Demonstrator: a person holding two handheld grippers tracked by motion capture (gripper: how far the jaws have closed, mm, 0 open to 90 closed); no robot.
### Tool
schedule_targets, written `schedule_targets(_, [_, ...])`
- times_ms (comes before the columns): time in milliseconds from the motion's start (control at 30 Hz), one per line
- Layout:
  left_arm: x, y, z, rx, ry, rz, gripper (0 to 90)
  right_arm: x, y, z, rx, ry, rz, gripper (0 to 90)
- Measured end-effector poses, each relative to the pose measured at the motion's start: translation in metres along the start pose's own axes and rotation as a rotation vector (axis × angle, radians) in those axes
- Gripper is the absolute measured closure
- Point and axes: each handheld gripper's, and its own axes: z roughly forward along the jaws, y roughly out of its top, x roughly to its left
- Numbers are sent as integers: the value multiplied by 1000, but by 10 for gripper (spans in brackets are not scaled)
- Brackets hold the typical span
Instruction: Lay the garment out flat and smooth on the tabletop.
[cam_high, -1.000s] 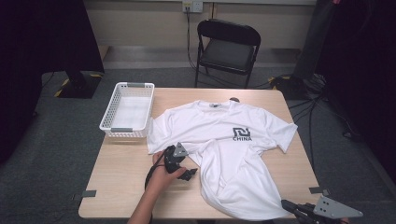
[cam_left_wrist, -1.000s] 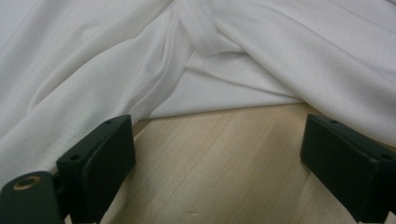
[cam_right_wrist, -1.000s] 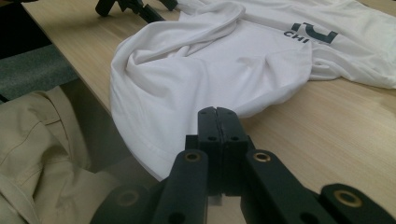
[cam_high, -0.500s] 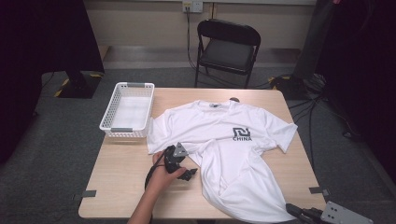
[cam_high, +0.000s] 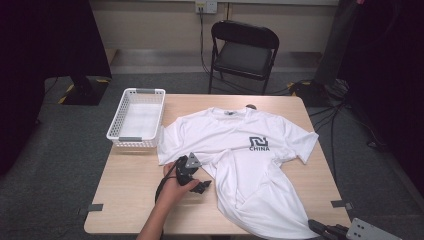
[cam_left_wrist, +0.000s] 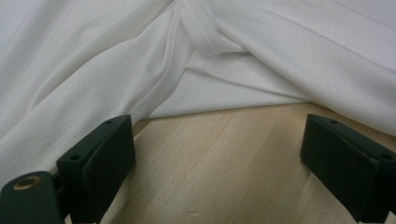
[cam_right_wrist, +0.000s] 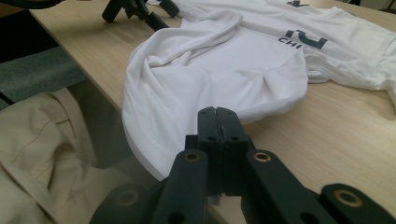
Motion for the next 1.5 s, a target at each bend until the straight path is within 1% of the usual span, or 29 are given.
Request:
schedule_targets(33, [0,0,0,0,0,-1,98,-1,0,0,0,3,0,895])
schedule_targets(67, [0,0,0,0,0,0,97,-2,1,1,1,6,-1,854])
schedule_targets(133, [0,0,0,0,0,0,97,-3,2,2,-3,-31,10,642])
schedule_targets(233, [0,0,0,0,0,-1,97,-10,6,4,1,-58,43,489])
schedule_targets(300, [0,0,0,0,0,0,97,-16,10,8,6,-67,51,396])
schedule_targets(333, [0,0,0,0,-1,-1,97,-19,11,10,5,-70,59,365])
schedule_targets(433, [0,0,0,0,-1,0,97,-29,16,21,27,-75,59,296])
schedule_targets(533, [0,0,0,0,-1,-1,97,-38,20,35,45,-67,65,269])
schedule_targets(567, [0,0,0,0,-1,-1,97,-40,21,39,52,-63,64,265])
schedule_targets(667, [0,0,0,0,-1,-1,97,-48,22,52,66,-71,61,271])
schedule_targets(733, [0,0,0,0,-1,0,97,-56,20,61,66,-78,83,284])
schedule_targets(767, [0,0,0,0,-1,0,97,-59,19,65,79,-78,96,293])
schedule_targets(800, [0,0,0,0,-1,-1,98,-62,18,68,86,-94,104,303])
schedule_targets(833, [0,0,0,0,-1,-1,98,-64,17,71,85,-101,108,329])
schedule_targets(933, [0,0,0,0,-1,-1,97,-70,11,81,97,-98,127,440])
schedule_targets(1033, [0,0,0,0,-1,-1,97,-74,6,90,124,-98,143,487])
schedule_targets(1100, [0,0,0,0,-1,-1,97,-77,5,96,135,-112,143,494])
schedule_targets(1133, [0,0,0,0,-1,-1,97,-79,5,99,138,-117,137,517])
schedule_targets(1200, [0,0,0,0,-1,-1,97,-83,7,107,160,-135,120,535])
schedule_targets(1267, [0,0,0,0,-1,-1,97,-84,7,115,177,-150,100,575])
schedule_targets(1300, [0,0,0,0,-1,-1,97,-85,7,118,192,-155,98,588])
schedule_targets(1333, [0,0,0,-1,0,-1,97,-85,6,120,194,-158,96,605])
schedule_targets(1400, [0,0,0,0,-1,-1,97,-86,4,123,207,-182,88,602])
schedule_targets(1433, [0,0,0,-1,0,-1,97,-87,3,123,208,-174,94,608])
schedule_targets(1500, [0,0,0,0,0,-1,97,-88,2,122,210,-181,96,631])
